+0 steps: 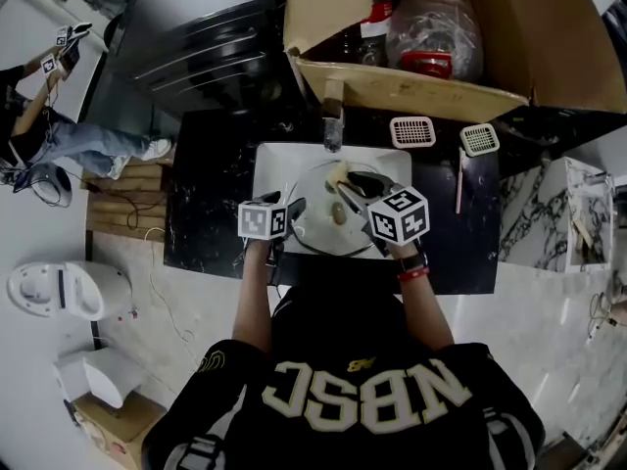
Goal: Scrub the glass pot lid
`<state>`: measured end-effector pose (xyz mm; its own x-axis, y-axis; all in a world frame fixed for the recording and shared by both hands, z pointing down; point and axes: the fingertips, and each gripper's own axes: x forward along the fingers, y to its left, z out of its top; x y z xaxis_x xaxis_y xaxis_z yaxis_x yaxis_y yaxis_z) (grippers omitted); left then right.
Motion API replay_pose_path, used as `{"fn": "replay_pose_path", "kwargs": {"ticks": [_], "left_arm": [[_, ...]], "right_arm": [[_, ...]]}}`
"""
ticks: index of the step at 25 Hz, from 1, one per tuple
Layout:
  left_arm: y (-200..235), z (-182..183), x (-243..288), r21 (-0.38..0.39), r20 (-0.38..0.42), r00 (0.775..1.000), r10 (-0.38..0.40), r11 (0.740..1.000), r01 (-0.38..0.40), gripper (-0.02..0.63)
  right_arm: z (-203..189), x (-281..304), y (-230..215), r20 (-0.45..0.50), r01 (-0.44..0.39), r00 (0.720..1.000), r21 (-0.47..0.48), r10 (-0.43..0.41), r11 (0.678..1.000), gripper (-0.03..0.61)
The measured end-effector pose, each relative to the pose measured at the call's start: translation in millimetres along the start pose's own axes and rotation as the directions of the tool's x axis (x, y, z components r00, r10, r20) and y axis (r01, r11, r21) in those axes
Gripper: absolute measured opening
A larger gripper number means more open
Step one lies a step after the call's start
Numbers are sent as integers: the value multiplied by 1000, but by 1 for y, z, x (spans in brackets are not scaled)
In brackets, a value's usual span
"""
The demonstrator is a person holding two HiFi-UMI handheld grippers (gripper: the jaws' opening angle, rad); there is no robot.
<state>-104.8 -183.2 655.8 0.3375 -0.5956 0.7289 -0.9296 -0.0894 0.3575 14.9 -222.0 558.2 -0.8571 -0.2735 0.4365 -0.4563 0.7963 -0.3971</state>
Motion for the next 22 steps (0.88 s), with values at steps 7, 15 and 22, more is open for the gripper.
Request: {"fn": "replay_pose_path", "kwargs": {"ticks": [7, 15, 22], "left_arm": [[19, -37, 37, -116, -151, 987, -58, 992, 41, 333], [33, -74, 55, -295, -268, 958, -98, 955, 16, 334], [36, -81, 54, -381, -276, 952, -131, 924, 17, 277]], "right_arm": [[-12, 25, -8, -45, 10, 999, 38, -9, 999, 132], [-24, 33, -20, -77, 35, 997, 70, -30, 997, 130], [-33, 38, -21, -96, 30, 995, 82, -22, 996, 130]]}}
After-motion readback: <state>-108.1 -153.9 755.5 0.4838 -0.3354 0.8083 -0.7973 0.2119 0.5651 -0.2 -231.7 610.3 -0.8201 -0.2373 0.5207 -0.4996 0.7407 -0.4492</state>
